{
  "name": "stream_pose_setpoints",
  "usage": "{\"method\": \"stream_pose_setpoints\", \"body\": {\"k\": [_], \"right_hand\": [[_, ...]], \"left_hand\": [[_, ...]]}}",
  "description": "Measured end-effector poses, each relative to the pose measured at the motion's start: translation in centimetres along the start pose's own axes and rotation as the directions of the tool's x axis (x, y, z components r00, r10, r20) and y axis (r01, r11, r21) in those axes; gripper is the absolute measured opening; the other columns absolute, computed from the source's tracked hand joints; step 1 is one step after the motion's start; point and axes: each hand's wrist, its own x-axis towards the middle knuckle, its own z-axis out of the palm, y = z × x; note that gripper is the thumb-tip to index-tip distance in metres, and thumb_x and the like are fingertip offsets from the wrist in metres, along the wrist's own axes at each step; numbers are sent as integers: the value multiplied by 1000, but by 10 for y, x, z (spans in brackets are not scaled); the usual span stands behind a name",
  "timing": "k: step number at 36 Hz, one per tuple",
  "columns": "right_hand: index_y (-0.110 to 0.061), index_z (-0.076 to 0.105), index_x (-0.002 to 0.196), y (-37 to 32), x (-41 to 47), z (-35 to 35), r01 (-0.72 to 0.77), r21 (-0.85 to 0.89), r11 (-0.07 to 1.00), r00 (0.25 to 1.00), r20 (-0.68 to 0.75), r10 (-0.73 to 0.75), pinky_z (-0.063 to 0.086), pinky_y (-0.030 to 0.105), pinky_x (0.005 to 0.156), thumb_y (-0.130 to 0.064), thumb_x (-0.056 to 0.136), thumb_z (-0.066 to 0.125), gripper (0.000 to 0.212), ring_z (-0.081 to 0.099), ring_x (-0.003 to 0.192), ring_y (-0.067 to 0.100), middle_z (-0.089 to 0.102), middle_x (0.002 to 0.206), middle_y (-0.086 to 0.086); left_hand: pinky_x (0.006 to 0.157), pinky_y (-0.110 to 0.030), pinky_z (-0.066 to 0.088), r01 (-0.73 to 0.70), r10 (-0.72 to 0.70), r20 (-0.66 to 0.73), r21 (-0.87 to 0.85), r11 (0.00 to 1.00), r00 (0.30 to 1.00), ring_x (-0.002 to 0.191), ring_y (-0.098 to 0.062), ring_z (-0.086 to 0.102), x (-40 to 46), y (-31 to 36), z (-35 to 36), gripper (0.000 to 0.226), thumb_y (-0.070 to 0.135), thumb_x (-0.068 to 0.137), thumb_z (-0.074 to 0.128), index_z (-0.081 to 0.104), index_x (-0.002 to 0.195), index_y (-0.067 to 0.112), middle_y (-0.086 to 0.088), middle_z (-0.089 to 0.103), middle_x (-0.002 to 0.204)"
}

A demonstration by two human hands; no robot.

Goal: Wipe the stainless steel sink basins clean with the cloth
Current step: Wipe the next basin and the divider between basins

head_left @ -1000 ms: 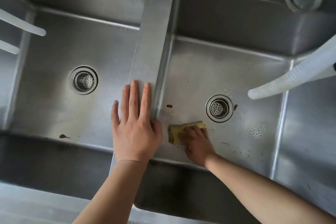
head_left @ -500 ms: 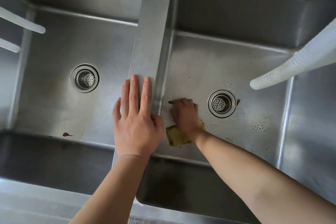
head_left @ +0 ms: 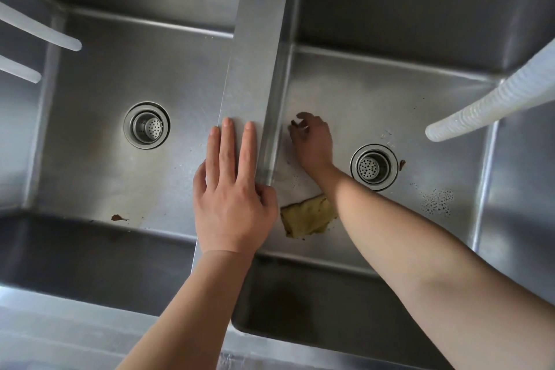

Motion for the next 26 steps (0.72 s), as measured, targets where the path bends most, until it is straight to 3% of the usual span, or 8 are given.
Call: {"method": "stream_pose_setpoints", "body": {"k": [2, 6, 8, 10, 12, 17, 20, 26], "right_hand": [[-14, 62, 124, 3, -9, -8, -28, 43, 999, 1000, -8, 28, 47, 38, 90, -28, 93, 62, 34, 57, 107, 26, 64, 113, 9], [-12, 66, 115, 36, -67, -13, 112, -194, 975, 976, 208, -71, 43, 38, 89, -26, 92, 62, 27, 57, 105, 32, 65, 113, 12], [-16, 66, 119, 58, -102, -15, 262, -300, 917, 915, 379, -137, 42, 38, 93, -27, 87, 65, 34, 56, 113, 32, 63, 122, 9], [-16, 59, 132, 78, -133, -16, 408, -354, 841, 824, 541, -172, 38, 43, 101, -35, 82, 68, 55, 48, 127, 33, 54, 137, 9], [-14, 51, 141, 92, -150, -16, 494, -409, 767, 777, 603, -179, 37, 48, 105, -36, 80, 70, 67, 44, 132, 34, 49, 145, 9], [-18, 57, 137, 81, -138, -5, 487, -453, 747, 810, 554, -192, 39, 47, 101, -6, 78, 65, 61, 46, 134, 32, 54, 141, 5], [-20, 57, 134, 62, -122, 1, 430, -451, 782, 839, 520, -161, 35, 44, 102, -6, 81, 60, 55, 44, 134, 29, 54, 139, 4], [-26, 62, 127, 23, -59, -9, 257, -461, 849, 953, 265, -145, 38, 38, 88, -12, 84, 56, 46, 51, 113, 31, 59, 124, 5]], "left_hand": [[111, -43, 30, 2, -2, 3, -2, 1000, 1000, 153, -24, 10, 0, 0, -1, 87, 26, 74, 50, 23, 157, 21, -7, 16, 165], [110, -44, 33, 6, -6, 16, -8, 1000, 1000, 153, -25, 11, 0, 2, -3, 87, 25, 75, 52, 23, 157, 20, -8, 16, 165], [110, -45, 33, 9, -9, 23, -13, 1000, 1000, 153, -25, 11, -1, 2, -4, 87, 25, 75, 52, 23, 157, 20, -8, 16, 165], [110, -46, 32, 8, -7, 24, -16, 1000, 1000, 153, -25, 11, -1, 2, -4, 86, 25, 76, 51, 23, 157, 20, -8, 16, 165], [110, -45, 32, 7, -6, 20, -15, 1000, 1000, 153, -25, 11, 0, 2, -4, 86, 24, 75, 49, 24, 157, 19, -8, 16, 165], [109, -44, 33, 9, -9, 12, -17, 1000, 1000, 153, -24, 11, 0, 1, -2, 86, 25, 75, 50, 23, 157, 20, -8, 16, 165], [108, -44, 34, 4, -4, 0, -14, 1000, 1000, 153, -23, 10, 0, 1, -1, 86, 27, 75, 48, 23, 157, 21, -7, 16, 165], [107, -43, 35, 7, -8, -27, -22, 1000, 1000, 153, -23, 13, 0, 1, 1, 86, 26, 74, 49, 24, 157, 22, -7, 18, 165]]}}
